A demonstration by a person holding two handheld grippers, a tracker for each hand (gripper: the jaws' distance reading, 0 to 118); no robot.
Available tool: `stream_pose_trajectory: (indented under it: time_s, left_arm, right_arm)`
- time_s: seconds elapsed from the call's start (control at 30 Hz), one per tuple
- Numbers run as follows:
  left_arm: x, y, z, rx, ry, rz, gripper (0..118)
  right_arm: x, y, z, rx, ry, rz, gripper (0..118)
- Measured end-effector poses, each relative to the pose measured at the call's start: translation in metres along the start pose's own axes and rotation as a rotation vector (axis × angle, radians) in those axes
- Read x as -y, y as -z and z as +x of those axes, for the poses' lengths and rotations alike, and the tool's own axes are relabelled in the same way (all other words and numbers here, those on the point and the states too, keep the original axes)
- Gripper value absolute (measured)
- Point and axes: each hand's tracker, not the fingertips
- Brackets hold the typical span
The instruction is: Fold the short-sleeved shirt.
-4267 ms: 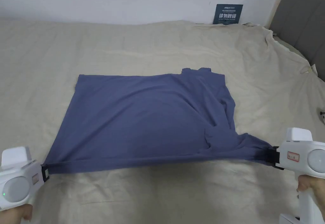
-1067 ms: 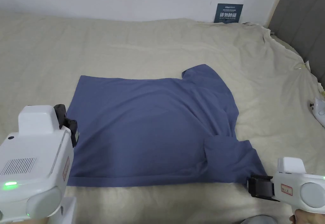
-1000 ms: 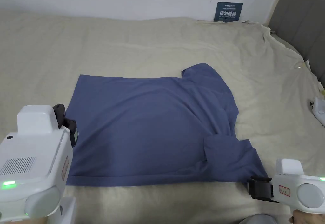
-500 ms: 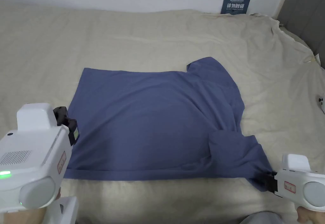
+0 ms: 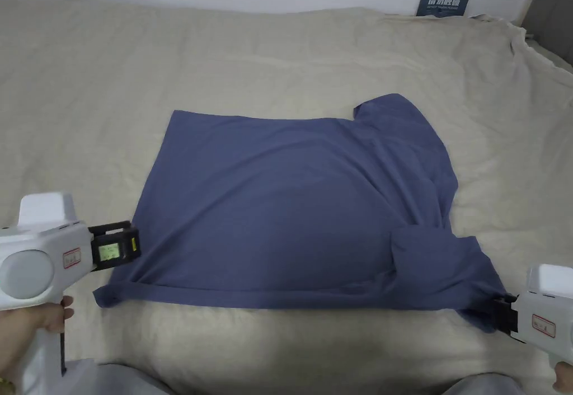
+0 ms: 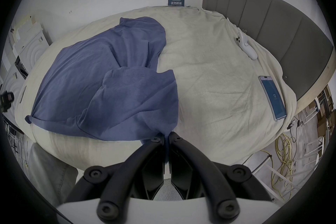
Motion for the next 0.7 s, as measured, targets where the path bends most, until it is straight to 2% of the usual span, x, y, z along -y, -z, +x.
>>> stream_pose_trajectory:
  time_s: [0.2,0.27,0.37,0.43,0.47,0.5,0.53,0.6,0.7]
  left_arm:
    - [0.023,0.035,-0.015,-0.041,0.023,-0.14,118]
    - [0.03,0.042,-0.013,-0.035,0.022,-0.164,113]
    - [0.037,0.053,-0.007,-0.029,0.03,-0.185,87]
    - [0.04,0.06,-0.005,-0.018,0.038,-0.207,62]
    - [0.041,0.062,-0.004,-0.001,0.042,-0.229,48]
    - [0.043,0.065,-0.003,0.023,0.036,-0.246,28]
    - [0.044,0.066,-0.002,0.038,0.031,-0.253,16]
    - [0.045,0.068,0.0,0.058,0.018,-0.246,1]
    - [0.044,0.064,0.001,0.044,0.022,-0.225,0]
  right_arm:
    - [-0.001,0.002,-0.002,0.007,-0.004,-0.009,2]
    - [-0.001,0.003,-0.003,0.01,-0.002,-0.014,2]
    - [-0.002,0.003,-0.003,0.013,-0.001,-0.014,2]
    - [-0.002,0.003,-0.004,0.016,-0.002,-0.014,2]
    - [-0.002,0.003,-0.004,0.016,-0.001,-0.015,2]
    - [-0.002,0.003,-0.004,0.016,0.002,-0.016,2]
    - [-0.003,0.004,-0.004,0.016,0.006,-0.018,2]
    - [-0.003,0.004,-0.004,0.019,0.01,-0.019,2]
    - [-0.003,0.004,-0.004,0.016,0.01,-0.023,2]
